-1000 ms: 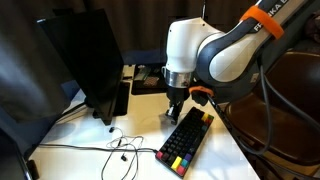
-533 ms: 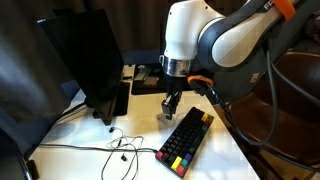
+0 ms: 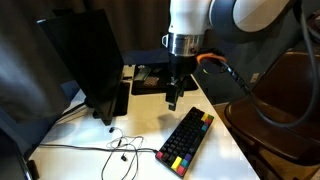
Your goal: Press a key on the keyboard
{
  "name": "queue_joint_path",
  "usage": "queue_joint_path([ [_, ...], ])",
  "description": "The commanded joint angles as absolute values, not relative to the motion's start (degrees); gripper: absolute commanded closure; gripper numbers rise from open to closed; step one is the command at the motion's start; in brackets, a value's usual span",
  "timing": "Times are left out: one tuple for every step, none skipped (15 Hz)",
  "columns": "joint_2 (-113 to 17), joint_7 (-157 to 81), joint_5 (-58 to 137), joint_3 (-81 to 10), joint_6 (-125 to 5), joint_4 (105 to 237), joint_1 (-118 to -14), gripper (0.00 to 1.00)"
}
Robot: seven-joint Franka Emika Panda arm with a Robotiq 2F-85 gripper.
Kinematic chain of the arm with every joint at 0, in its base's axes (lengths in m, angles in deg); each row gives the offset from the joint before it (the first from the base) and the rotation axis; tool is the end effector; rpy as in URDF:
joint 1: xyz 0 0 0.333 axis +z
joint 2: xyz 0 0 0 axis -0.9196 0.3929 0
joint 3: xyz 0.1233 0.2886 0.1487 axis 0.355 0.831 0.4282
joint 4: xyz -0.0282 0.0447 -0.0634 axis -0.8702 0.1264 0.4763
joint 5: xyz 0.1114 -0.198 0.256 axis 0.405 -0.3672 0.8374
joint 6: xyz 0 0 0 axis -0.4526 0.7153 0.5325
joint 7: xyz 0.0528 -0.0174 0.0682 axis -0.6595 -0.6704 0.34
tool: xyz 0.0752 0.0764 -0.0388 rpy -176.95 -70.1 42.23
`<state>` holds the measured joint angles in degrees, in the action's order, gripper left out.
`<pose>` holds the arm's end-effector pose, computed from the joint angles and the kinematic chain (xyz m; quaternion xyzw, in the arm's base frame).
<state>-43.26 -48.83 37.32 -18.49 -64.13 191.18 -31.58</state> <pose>0.4038 0.4400 0.3545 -0.9506 -0.3065 -0.0357 0.0348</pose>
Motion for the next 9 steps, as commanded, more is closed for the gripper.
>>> queue_joint_path([
  [-50.4,-47.0,38.6,-15.9,-60.8,195.8,-34.0,0.00],
  [-51.9,-46.9,38.9,-15.4,-59.7,196.5,-34.5,0.00],
  [-53.3,-46.6,39.0,-14.9,-58.6,197.4,-35.1,0.00],
  [-54.6,-46.1,39.3,-14.3,-57.6,198.1,-35.7,0.00],
  [-56.0,-45.8,39.4,-13.9,-56.7,199.1,-36.3,0.00],
  [-57.2,-45.2,39.7,-13.4,-56.3,200.0,-37.0,0.00],
  [-58.5,-44.7,40.2,-12.9,-56.2,201.0,-37.8,0.00],
  [-59.9,-43.8,40.7,-12.3,-56.9,202.4,-38.5,0.00],
  [-55.8,-46.3,38.2,-12.3,-56.6,198.5,-38.2,0.00],
])
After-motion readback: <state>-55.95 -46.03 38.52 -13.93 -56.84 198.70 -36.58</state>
